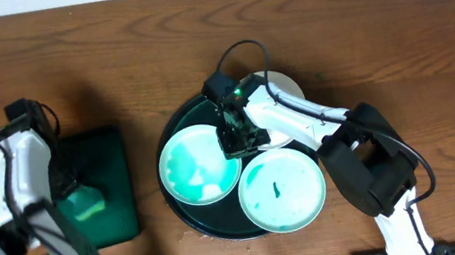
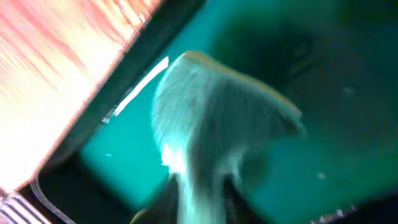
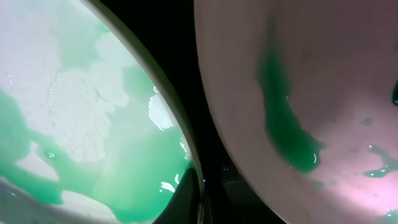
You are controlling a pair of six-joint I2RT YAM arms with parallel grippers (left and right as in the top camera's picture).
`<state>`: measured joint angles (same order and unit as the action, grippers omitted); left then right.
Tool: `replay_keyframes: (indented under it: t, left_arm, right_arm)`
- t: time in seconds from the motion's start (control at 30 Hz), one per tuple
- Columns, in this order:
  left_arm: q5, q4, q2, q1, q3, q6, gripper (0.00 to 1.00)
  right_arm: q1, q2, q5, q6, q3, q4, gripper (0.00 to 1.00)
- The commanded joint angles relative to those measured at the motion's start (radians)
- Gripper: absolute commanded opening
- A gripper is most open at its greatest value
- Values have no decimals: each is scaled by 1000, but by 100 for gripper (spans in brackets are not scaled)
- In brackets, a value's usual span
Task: Clean dirty plates on tray and stack at the side
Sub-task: 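Return the sponge to the green dish and release it with the left gripper, then lift the top-right white plate off the tray with the right gripper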
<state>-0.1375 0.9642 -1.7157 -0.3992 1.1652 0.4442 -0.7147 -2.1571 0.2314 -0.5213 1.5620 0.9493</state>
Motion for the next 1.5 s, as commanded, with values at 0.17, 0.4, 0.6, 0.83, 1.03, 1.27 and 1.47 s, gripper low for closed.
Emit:
replay_keyframes:
  t: [0.17,0.4,0.6,0.83,1.03,1.27,1.47]
  left_arm:
    - [13,-3,-51,-3,26,-2,57]
    - [39,11,101,-3,32,-2,62]
    - [58,53,246,-3,32,-1,75]
    - [201,71,371,-3,32,-1,75]
    - [244,76,403,-3,32,-1,75]
    - [244,79,403,-3,32,-2,75]
    - [243,79,403,-3,32,-2,75]
  right_arm:
    - [-7,-22,-40,23,-21,6,1]
    - [-7,-22,-40,40,-21,-27,1]
    - [-7,-22,-39,50,-21,-42,1]
    - [-7,-19,-40,112,-6,-75,1]
    - [-8,10,-40,161,35,-68,1]
    - [-20,69,-50,185,49,-59,1]
    - [-20,135,-98,190,49,-48,1]
